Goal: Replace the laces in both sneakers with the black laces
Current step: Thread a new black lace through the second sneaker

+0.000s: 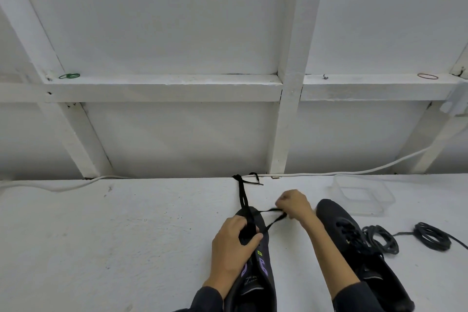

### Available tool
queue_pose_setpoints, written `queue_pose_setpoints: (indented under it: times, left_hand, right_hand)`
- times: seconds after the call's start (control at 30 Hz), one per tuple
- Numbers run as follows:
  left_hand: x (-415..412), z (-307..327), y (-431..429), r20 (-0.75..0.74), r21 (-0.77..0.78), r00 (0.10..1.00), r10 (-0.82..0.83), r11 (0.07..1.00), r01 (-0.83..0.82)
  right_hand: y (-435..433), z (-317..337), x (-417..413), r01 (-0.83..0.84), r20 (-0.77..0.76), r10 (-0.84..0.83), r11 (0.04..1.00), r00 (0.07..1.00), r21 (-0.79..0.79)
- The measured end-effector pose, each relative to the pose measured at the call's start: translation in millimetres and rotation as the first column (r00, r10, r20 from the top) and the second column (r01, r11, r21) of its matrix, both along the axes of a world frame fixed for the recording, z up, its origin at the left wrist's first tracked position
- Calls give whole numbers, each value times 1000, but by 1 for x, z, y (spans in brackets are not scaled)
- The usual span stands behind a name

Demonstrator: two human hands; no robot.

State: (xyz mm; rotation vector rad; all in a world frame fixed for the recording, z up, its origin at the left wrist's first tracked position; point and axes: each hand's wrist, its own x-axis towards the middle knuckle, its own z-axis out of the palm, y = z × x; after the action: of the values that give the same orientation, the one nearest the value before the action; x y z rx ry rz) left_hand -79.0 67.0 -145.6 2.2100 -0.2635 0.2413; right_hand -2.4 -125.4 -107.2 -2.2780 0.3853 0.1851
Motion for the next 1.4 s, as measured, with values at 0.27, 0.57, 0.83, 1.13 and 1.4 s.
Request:
queue_pose_setpoints:
  times: [0.27,0.57,0.83,1.13,1.4]
  left_hand:
    - [3,-1,-1,-37,-16,999,25,1000,-26]
    - [2,3,-1,-174,-275,984,-45,961,-5]
    - [2,0,1,-285,-233,956,-64,972,-4]
    - [0,-1,4,-295,-196,953,-66,981,8]
    - [-4,7,5,-319,-150,946,-52,989,3]
  right_hand:
    - [38,35,-40,-316,-41,342,903,939,292]
    - [52,42,-48,-266,146,223,819,964,509]
    - [59,52,-46,-204,193,102,742,976,638]
    - [62,110,-28,-286,356,8,614,935,736]
    - [67,149,-18,-358,401,16,486,916,797]
